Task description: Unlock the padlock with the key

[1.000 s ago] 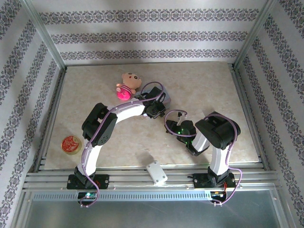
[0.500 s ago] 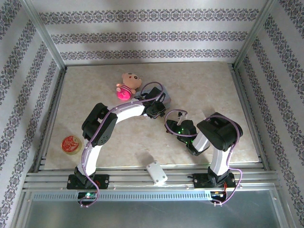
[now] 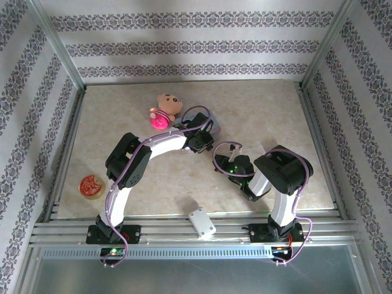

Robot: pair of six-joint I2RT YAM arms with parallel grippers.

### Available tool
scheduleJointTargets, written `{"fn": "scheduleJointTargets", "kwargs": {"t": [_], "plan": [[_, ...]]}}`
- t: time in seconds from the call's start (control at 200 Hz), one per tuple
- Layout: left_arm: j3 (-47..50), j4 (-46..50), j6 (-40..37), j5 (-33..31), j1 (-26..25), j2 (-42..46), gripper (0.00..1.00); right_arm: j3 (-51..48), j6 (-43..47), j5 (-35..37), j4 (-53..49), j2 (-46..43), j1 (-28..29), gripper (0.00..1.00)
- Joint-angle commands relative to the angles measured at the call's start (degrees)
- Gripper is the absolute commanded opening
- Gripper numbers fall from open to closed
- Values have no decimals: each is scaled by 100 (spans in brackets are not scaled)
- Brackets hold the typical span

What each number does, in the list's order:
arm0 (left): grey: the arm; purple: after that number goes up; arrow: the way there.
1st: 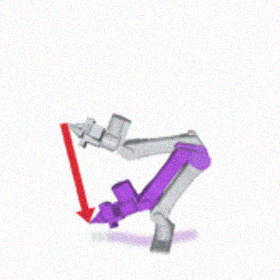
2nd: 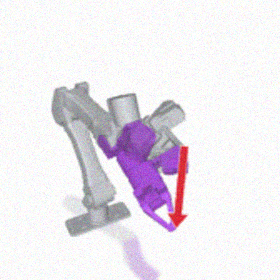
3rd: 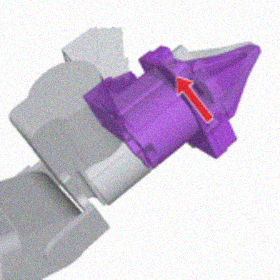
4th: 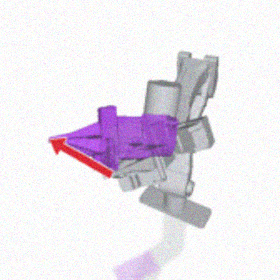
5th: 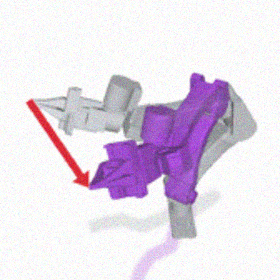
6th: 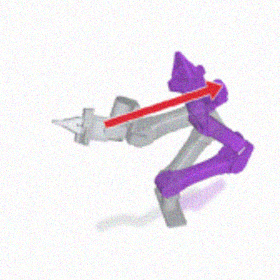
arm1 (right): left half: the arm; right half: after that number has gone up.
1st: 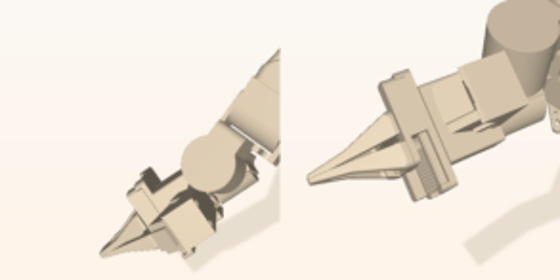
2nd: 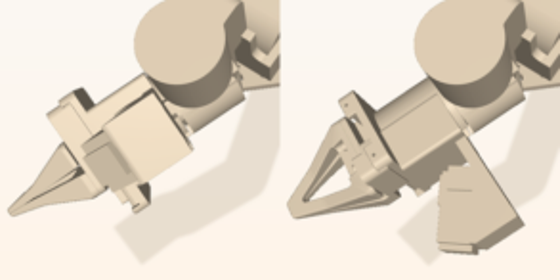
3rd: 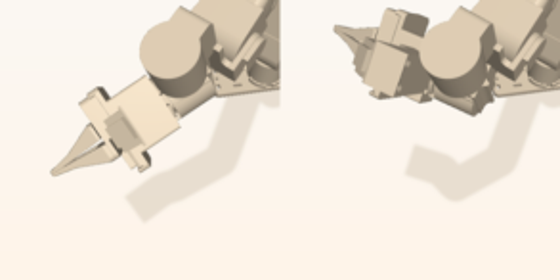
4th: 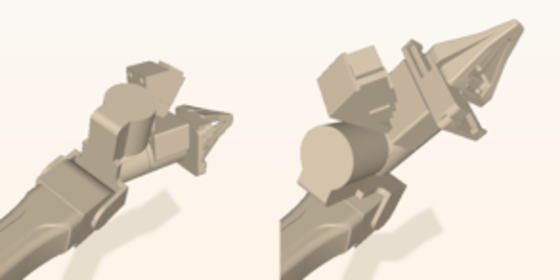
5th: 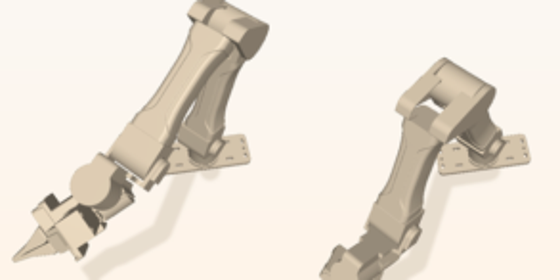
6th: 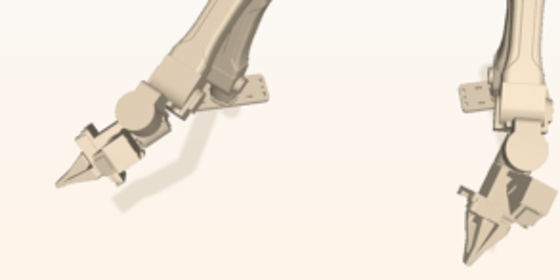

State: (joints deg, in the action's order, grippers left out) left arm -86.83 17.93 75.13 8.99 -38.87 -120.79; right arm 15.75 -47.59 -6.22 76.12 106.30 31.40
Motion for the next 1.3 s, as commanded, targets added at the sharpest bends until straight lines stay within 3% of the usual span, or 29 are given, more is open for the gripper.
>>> {"fn": "scheduleJointTargets", "kwargs": {"t": [0.0, 0.645, 1.059, 1.294], "plan": [[75, -150, 138, 217, 37, 239, 3, 121, 128, 1, 307, -14, 77, 0], [174, -220, 201, 445, 38, 287, 3, 359, 190, 437, 325, 233, 33, 0], [258, -299, 369, 577, 34, 214, 3, 546, 1059, 30, 334, -186, 120, 0], [245, -361, 410, 608, 40, 184, 3, 429, 1064, 55, 328, -391, 121, 0]]}}
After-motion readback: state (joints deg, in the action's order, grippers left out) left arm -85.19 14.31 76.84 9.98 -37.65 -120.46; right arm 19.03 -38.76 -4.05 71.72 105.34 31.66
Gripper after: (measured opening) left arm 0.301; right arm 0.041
